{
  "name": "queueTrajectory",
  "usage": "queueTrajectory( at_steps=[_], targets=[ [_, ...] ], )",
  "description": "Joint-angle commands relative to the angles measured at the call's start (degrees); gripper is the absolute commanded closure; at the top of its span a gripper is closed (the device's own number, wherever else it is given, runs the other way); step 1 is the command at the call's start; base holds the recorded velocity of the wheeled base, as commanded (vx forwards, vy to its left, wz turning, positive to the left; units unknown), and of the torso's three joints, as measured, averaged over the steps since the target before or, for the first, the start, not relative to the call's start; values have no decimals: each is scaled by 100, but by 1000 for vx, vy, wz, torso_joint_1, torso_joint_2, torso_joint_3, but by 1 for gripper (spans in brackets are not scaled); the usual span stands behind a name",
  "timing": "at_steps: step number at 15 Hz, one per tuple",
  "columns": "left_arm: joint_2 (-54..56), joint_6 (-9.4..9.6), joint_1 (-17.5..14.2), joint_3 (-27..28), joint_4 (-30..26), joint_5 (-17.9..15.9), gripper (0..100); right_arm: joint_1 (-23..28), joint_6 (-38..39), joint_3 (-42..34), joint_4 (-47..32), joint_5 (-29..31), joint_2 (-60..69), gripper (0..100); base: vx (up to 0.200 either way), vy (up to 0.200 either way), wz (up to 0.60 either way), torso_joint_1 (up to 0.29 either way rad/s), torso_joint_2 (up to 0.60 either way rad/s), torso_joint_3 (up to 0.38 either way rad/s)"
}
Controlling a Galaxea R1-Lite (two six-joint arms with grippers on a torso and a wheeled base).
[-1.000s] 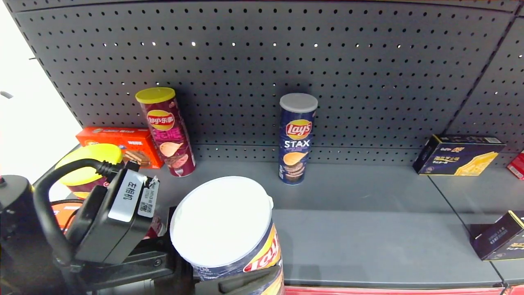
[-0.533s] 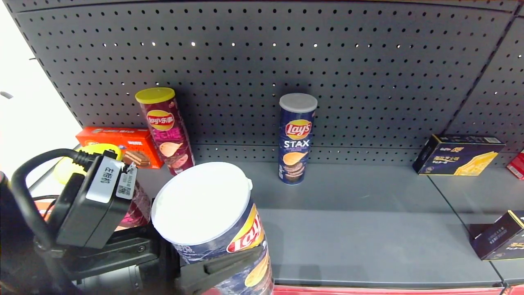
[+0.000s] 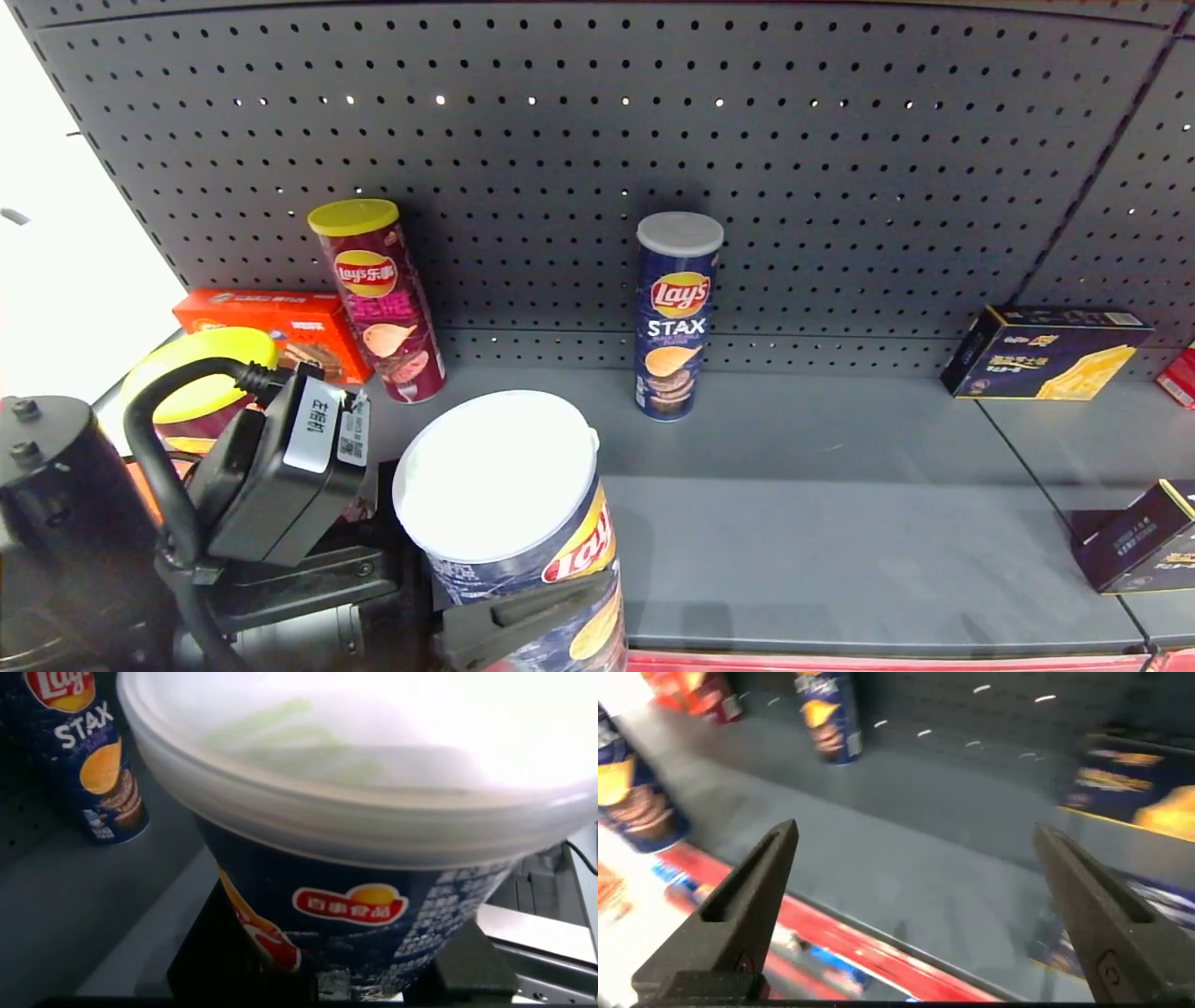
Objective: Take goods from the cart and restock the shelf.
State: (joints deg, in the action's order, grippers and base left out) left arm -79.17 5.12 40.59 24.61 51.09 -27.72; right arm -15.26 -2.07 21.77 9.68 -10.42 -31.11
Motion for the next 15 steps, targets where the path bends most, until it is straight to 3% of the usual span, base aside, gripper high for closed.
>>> queueTrajectory(
  at_steps=[1, 4, 8, 10, 11, 12, 13, 15],
  targets=[
    [-29, -2, -8, 44, 6, -5, 100, -293, -12, 284, 122, -162, -985, 0, 0, 0, 0, 0, 0, 0],
    [-11, -29, -8, 88, 6, -40, 100, -557, 5, 855, 509, -276, -2075, 0, 0, 0, 0, 0, 0, 0],
    [-11, -37, -201, 193, -3, -49, 100, -530, -197, 1514, 992, -443, -3463, 0, 0, 0, 0, 0, 0, 0],
    [6, -46, -491, 184, -3, -322, 100, -425, -294, 1655, 1722, -1269, -4008, 0, 0, 0, 0, 0, 0, 0],
    [6, -37, -869, 193, -3, -629, 100, -267, -505, 1751, 2152, -1735, -4430, 0, 0, 0, 0, 0, 0, 0],
    [15, -37, -992, 202, -3, -726, 100, -232, -557, 1787, 2258, -1911, -4553, 0, 0, 0, 0, 0, 0, 0],
    [50, -46, -1247, 237, -11, -928, 100, -214, -610, 1927, 2442, -2526, -4852, 0, 0, 0, 0, 0, 0, 0],
    [42, -46, -1273, 307, -11, -963, 100, -205, -716, 2112, 2706, -3080, -5283, 0, 0, 0, 0, 0, 0, 0]
  ],
)
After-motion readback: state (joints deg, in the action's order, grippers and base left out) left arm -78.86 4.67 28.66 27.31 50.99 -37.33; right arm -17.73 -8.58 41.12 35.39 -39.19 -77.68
